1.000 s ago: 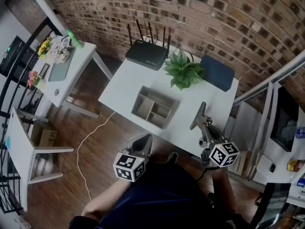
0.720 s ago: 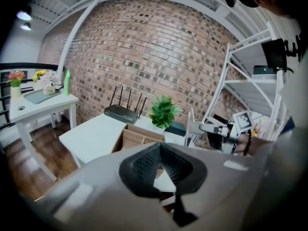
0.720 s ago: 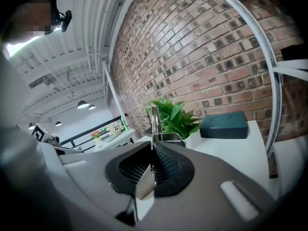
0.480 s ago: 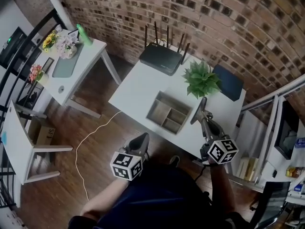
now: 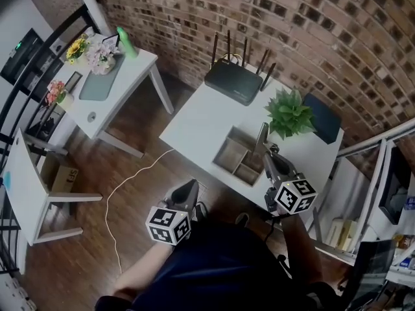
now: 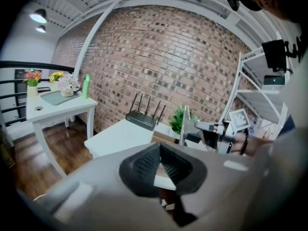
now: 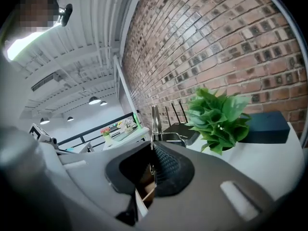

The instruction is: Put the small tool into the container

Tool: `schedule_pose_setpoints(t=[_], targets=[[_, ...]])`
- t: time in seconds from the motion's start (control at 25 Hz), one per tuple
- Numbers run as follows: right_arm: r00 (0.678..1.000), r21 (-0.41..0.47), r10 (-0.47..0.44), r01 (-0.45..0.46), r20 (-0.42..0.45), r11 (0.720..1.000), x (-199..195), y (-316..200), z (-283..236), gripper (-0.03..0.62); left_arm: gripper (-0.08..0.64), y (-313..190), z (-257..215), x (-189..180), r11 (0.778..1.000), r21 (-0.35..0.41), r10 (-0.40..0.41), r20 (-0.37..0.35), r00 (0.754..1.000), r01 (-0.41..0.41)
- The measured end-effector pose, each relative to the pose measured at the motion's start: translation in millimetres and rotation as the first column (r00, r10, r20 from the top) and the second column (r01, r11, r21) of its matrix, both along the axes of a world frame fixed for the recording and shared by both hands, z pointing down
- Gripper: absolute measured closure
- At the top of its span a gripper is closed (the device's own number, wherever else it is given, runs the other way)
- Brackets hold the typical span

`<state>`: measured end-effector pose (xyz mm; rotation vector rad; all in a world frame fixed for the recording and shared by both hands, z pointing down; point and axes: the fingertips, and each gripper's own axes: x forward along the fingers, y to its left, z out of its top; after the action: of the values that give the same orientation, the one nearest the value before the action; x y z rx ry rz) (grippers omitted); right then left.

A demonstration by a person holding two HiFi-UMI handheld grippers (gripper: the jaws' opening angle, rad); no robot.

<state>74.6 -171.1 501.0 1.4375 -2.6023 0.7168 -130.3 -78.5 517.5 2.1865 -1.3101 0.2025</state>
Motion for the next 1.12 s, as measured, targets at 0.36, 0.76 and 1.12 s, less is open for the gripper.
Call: schedule_pose_setpoints(t=[0.36,0.76,1.12], targets=[[0.999,-0.053,-0.033,0.032,-0.016,0.998,-46.8,-12.8,26.2,0.578,0.555,-1.6,4.3,-37.8,0.999,-0.02,-0.031,0.007,0.999,0.031],[0.993,-0.118,-0.014,-0.001,-0.121,0.993,-69.6,-4.9,67.2,0.578,0.555,-7.0,13.9,-65.2,0.998,-0.047,-0.032,0.014,0.999,0.033],[0.971,-0.202,-0.004,-0.046,-0.241,0.978,-84.3,15.5,108.8,0.578,0.555,-13.5,18.2,-71.2,0.998,-0.062,0.002,0.017,1.0,-0.001]])
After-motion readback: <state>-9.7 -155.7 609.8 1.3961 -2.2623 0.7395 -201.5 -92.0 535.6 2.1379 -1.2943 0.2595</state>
